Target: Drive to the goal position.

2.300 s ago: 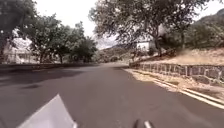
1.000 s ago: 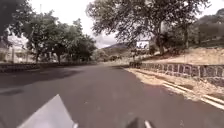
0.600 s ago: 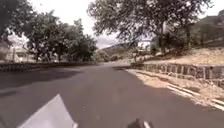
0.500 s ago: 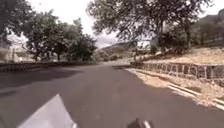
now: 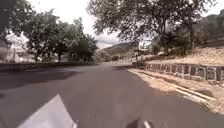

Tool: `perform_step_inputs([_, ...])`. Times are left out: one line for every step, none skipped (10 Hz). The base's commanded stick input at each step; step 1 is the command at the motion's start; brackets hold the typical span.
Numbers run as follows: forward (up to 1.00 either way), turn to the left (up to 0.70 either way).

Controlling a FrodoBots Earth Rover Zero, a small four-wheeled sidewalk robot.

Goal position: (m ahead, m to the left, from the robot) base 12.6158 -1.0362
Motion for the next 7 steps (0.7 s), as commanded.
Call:
perform_step_inputs([0.50,0.00])
perform_step_inputs([0.50,0.00])
perform_step_inputs([0.50,0.00])
perform_step_inputs([0.50,0.00])
perform_step_inputs([0.50,0.00])
perform_step_inputs([0.50,-0.49])
perform_step_inputs([0.50,-0.42])
